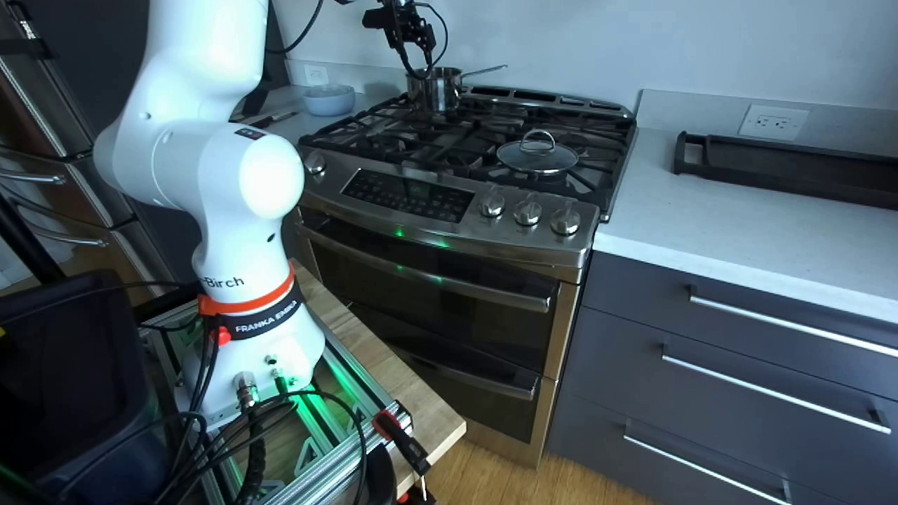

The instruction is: Remove the lid from the pot, then move the pot to the left on the stove

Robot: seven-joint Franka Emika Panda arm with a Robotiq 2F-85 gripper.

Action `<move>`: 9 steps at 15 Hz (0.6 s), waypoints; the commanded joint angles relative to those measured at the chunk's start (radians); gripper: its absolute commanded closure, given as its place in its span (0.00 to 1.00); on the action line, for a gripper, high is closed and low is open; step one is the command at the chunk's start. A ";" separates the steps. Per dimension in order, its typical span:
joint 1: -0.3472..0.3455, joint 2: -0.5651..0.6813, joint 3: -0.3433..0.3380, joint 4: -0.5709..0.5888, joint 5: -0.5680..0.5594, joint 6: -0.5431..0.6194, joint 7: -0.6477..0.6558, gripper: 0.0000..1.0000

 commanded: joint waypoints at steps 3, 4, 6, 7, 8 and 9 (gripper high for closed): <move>-0.027 -0.055 0.003 -0.115 0.009 0.017 -0.014 0.61; -0.029 -0.059 0.002 -0.124 0.005 0.022 -0.014 0.70; -0.032 -0.062 0.003 -0.137 0.004 0.034 -0.015 0.84; -0.037 -0.060 0.008 -0.142 0.014 0.044 -0.019 0.92; -0.039 -0.058 0.012 -0.145 0.022 0.056 -0.019 0.95; -0.042 -0.057 0.016 -0.148 0.030 0.070 -0.023 0.99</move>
